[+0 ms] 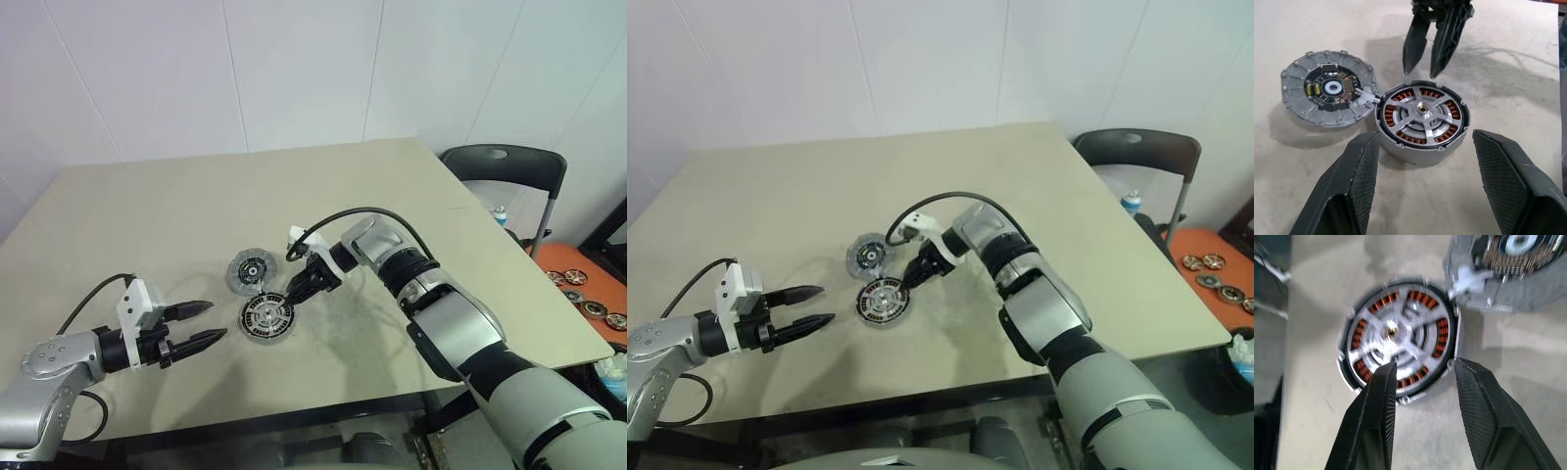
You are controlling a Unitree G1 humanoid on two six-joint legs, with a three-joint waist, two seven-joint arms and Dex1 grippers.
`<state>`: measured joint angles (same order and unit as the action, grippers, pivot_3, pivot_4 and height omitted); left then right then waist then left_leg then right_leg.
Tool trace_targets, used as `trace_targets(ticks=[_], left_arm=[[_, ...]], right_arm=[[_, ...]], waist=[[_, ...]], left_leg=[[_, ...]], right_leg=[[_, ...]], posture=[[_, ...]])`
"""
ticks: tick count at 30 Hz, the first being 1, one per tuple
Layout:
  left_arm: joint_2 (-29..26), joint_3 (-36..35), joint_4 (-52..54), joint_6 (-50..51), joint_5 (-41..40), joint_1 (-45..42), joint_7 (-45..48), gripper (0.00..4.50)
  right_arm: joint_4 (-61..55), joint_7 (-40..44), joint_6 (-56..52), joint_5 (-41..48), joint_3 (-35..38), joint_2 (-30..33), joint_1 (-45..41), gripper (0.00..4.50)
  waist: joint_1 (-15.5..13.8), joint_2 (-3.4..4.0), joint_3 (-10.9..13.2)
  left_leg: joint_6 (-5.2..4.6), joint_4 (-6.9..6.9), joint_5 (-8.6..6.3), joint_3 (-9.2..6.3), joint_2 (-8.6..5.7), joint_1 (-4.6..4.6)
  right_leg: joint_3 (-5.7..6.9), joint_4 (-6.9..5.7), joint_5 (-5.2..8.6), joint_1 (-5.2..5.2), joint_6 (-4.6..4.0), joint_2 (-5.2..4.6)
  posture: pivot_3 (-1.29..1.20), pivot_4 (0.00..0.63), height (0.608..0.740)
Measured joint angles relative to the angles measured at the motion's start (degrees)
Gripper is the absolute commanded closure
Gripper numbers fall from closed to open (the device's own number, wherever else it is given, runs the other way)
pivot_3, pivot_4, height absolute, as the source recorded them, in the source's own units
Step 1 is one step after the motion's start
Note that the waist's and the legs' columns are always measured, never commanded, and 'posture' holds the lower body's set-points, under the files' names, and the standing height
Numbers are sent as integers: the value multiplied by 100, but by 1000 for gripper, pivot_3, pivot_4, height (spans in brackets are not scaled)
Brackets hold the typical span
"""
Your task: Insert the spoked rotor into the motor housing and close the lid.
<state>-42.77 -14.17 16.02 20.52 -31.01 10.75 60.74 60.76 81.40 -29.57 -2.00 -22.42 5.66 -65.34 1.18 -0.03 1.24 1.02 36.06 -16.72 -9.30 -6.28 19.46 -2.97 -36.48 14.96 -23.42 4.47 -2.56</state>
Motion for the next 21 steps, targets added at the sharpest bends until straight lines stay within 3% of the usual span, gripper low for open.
trace_targets(ticks=[8,14,17,21], left_arm=[[27,14,4,29,-1,-33,-49,1310],[30,0,8,37,-22,-50,-114,1310],[30,-9,0,38,-38,-50,-117,1310],[26,-8,-35,37,-43,-136,-110,1310]], right_arm=[[-448,-253,-63,321,637,21,7,2567],[-2485,62,-585,747,637,144,582,4363],[-2901,117,-800,766,223,213,1028,4478],[-2614,-196,-698,546,-196,132,1226,4478]], waist=[[-4,-4,-2],[-25,-9,-6],[-37,-7,-4],[-25,-11,-7]], left_leg=[[0,1,0,1,0,2],[3,1,-4,-1,1,2],[3,7,-4,4,1,0],[6,10,-2,7,1,-5]], right_leg=[[0,0,0,0,0,0],[0,1,0,1,0,-1],[1,2,0,5,0,-1],[1,-11,0,3,0,-1]], posture=[[0,0,740],[0,0,740],[0,0,740],[0,0,740]])
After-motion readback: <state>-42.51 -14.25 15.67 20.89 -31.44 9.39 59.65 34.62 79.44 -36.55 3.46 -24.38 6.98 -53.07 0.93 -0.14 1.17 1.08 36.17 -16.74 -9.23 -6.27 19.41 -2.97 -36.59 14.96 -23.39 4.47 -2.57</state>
